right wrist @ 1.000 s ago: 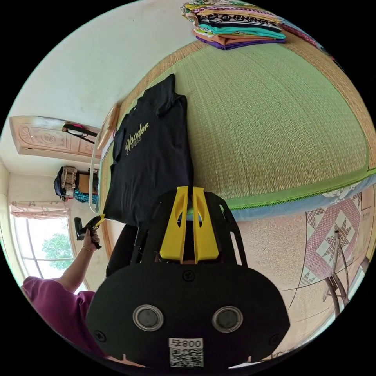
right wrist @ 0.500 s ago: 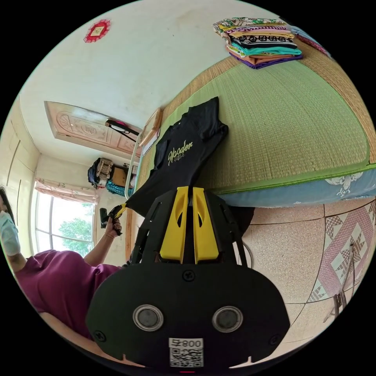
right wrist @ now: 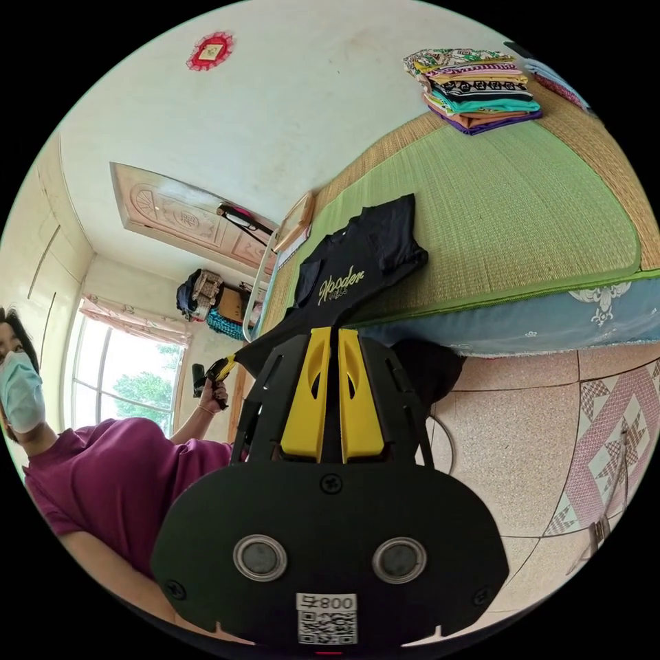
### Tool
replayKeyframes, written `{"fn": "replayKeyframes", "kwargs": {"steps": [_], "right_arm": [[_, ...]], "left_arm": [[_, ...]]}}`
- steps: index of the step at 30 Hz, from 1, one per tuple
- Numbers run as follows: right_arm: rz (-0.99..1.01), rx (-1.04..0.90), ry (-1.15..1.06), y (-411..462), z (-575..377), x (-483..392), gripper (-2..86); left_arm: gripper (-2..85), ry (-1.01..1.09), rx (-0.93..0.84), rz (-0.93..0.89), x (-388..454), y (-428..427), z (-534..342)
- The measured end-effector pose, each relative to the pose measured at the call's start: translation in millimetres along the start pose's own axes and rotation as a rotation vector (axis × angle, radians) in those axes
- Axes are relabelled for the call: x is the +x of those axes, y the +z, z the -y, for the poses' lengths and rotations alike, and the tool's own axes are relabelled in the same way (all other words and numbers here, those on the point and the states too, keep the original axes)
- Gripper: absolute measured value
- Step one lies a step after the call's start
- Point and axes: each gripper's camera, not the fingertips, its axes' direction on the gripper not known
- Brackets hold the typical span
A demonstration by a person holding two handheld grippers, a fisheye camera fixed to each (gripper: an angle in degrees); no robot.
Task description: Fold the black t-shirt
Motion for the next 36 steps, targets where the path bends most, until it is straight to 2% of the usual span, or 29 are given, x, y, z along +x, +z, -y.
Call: {"fn": "replayKeyframes", "kwargs": {"steps": [18,36], "right_arm": [[0.041,0.075,-0.042,-33.2,-58.0,-11.6,1.9],[0.054,0.082,0.011,1.8,-45.7,9.5,1.8]], "left_arm": [[1.5,0.056,0.040,-0.055,37.6,-44.5,-34.3],[1.4,0.022,0.055,-0.118,11.7,-11.6,-8.8]]}}
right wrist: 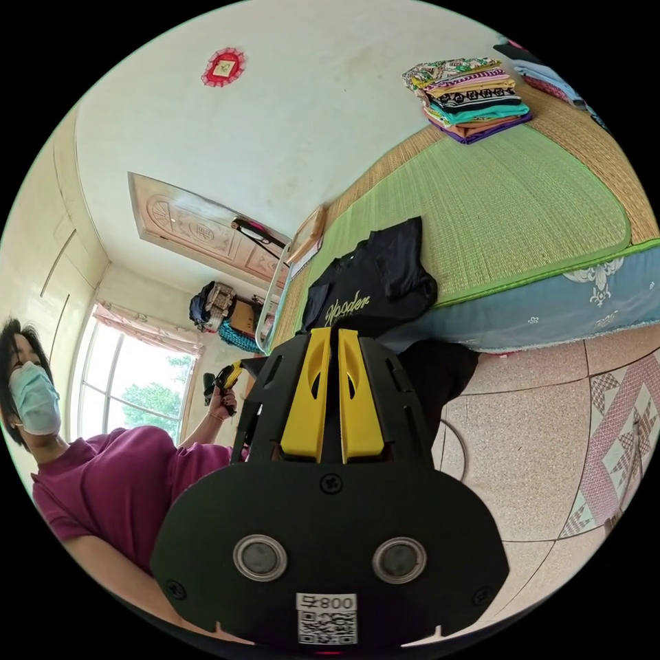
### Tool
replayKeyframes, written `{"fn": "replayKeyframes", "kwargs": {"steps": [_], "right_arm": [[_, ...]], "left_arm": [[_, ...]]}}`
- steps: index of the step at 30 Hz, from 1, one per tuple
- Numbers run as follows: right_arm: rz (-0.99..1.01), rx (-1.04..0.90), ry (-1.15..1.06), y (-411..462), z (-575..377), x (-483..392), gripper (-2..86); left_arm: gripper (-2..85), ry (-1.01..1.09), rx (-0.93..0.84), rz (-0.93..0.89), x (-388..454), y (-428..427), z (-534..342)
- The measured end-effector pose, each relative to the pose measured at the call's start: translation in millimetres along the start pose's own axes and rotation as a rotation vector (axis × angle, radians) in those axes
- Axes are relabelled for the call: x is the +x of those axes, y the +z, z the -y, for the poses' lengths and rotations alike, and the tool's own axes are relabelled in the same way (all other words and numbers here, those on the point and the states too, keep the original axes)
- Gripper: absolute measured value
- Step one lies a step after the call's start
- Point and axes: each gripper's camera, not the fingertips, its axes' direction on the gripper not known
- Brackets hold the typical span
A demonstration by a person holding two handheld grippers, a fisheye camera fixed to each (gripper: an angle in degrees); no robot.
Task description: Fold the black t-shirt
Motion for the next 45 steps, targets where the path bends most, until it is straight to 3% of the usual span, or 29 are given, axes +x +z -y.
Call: {"fn": "replayKeyframes", "kwargs": {"steps": [24,45], "right_arm": [[0.005,0.003,0.058,86.5,113.2,73.3,1.9],[-0.017,-0.065,0.093,202.0,242.4,160.4,1.9]], "left_arm": [[1.6,-0.008,-0.016,0.036,-82.8,107.9,123.8],[1.7,-0.038,-0.064,0.125,-209.6,225.6,233.5]]}}
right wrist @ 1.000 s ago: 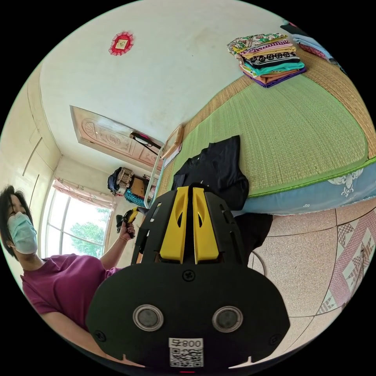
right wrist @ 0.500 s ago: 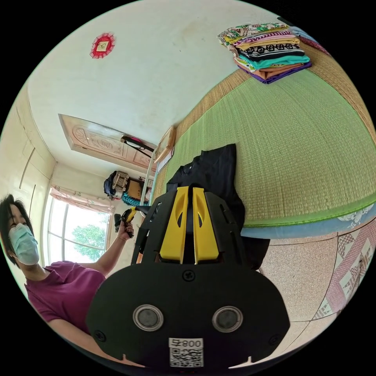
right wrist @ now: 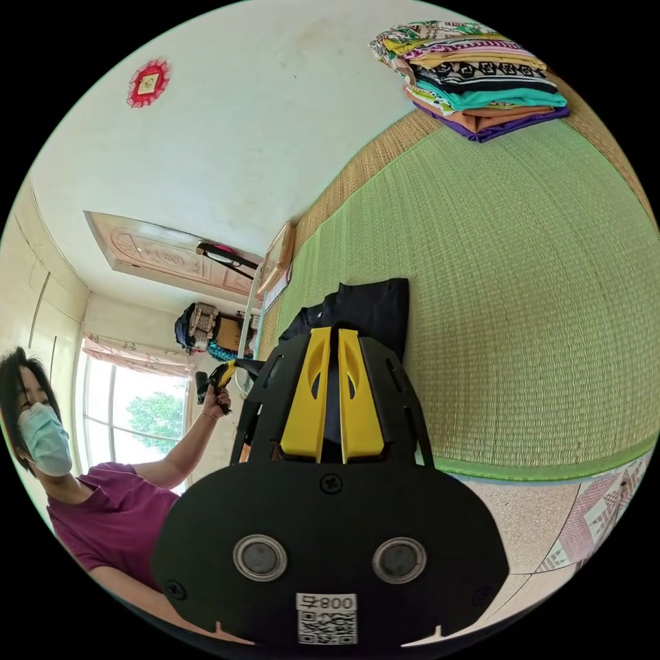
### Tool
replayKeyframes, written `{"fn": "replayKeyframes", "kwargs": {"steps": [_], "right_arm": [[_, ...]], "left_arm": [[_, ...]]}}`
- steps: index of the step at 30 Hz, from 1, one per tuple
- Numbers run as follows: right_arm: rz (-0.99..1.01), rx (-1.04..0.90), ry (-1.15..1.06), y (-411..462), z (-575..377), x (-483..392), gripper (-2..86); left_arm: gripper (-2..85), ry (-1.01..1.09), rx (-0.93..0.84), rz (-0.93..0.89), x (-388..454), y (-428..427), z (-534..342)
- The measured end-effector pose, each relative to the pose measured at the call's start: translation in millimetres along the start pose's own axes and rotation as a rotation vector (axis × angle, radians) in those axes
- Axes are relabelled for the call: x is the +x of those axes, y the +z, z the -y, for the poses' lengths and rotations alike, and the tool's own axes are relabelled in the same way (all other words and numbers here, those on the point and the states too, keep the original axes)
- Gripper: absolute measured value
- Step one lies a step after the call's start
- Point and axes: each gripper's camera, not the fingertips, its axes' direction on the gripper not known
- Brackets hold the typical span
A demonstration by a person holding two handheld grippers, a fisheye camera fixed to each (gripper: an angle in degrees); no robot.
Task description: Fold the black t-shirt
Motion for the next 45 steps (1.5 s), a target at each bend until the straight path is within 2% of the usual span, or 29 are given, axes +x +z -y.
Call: {"fn": "replayKeyframes", "kwargs": {"steps": [21,35,45], "right_arm": [[0.012,-0.086,0.127,107.0,76.8,108.2,2.1],[0.057,-0.051,0.130,127.8,80.8,127.4,2.8],[0.099,0.029,0.133,124.0,64.9,120.9,3.1]], "left_arm": [[2.4,-0.179,-0.051,0.084,-182.8,118.5,40.4],[6.3,-0.244,0.070,-0.073,-265.1,129.4,-1.8],[7.8,-0.117,-0.200,-0.051,-243.4,219.2,-41.6]]}}
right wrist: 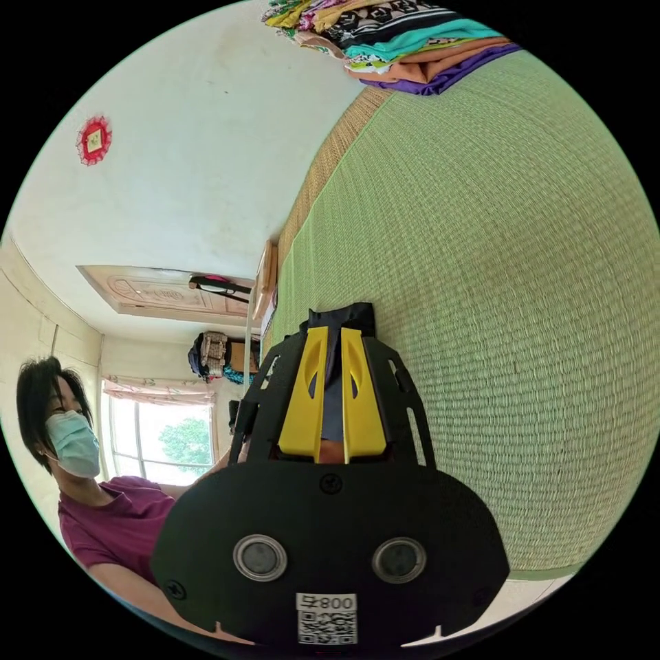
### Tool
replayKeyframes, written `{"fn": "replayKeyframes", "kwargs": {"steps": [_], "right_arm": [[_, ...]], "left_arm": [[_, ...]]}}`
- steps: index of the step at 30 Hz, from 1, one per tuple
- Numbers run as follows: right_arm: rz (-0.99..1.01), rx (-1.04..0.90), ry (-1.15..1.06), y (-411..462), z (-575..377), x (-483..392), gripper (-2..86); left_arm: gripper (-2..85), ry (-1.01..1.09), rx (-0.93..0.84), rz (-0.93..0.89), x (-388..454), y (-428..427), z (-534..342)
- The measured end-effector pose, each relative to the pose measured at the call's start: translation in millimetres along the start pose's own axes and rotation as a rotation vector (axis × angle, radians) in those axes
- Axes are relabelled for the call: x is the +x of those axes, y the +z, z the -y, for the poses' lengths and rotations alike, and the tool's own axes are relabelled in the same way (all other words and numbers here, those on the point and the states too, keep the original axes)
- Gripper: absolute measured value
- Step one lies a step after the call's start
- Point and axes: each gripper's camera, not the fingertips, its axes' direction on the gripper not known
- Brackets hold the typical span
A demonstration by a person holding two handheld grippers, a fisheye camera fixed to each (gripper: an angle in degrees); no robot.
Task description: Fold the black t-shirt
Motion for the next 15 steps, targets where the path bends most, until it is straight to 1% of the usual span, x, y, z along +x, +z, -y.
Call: {"fn": "replayKeyframes", "kwargs": {"steps": [2,7,12,15], "right_arm": [[-0.001,-0.010,-0.024,5.3,-5.9,-9.3,3.1],[-0.073,-0.163,-0.116,53.8,-22.5,-43.2,2.7],[-0.190,-0.367,-0.217,138.4,-40.0,-77.6,1.3],[-0.218,-0.421,-0.254,177.8,-47.8,-92.9,0.5]], "left_arm": [[7.5,-0.017,-0.034,-0.008,-7.8,22.0,3.5],[5.1,-0.018,-0.057,-0.010,-16.9,48.6,13.0],[2.5,-0.026,-0.048,-0.006,-26.1,63.6,19.7],[1.4,-0.020,-0.039,-0.024,-29.2,72.6,22.8]]}}
